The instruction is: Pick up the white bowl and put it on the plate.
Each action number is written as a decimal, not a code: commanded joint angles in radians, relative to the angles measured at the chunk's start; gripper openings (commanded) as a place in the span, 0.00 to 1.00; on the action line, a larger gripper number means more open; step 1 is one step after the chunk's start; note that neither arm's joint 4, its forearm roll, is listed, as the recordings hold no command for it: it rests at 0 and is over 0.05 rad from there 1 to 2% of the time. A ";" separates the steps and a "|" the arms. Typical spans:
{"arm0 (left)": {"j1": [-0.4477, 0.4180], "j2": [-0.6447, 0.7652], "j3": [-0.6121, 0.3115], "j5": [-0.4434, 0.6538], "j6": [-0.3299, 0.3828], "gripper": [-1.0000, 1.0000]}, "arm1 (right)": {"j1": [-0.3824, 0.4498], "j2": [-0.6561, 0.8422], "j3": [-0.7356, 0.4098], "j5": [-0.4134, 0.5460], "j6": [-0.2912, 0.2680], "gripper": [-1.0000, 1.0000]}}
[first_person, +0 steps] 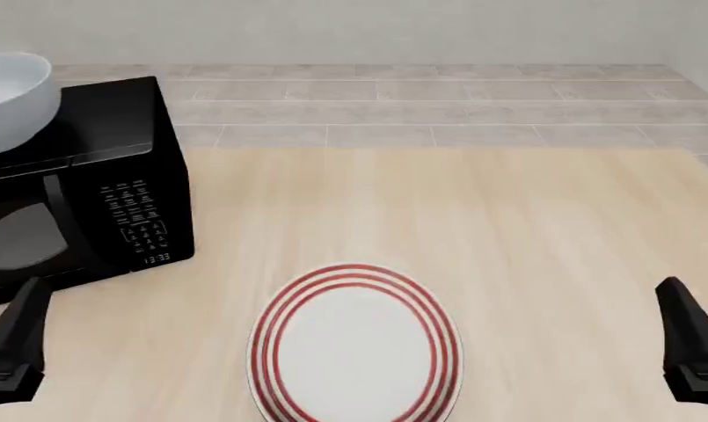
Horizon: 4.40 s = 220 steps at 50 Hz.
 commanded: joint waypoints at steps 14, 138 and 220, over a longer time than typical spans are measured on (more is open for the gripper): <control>0.000 -0.004 0.004 0.000 0.007 1.00 | 0.000 0.004 0.001 -0.004 0.000 1.00; 0.136 0.801 -1.133 0.825 0.920 1.00 | 0.000 0.005 0.004 -0.008 0.000 1.00; 0.223 1.144 -1.172 0.602 1.089 1.00 | 0.000 0.005 0.004 -0.008 0.000 1.00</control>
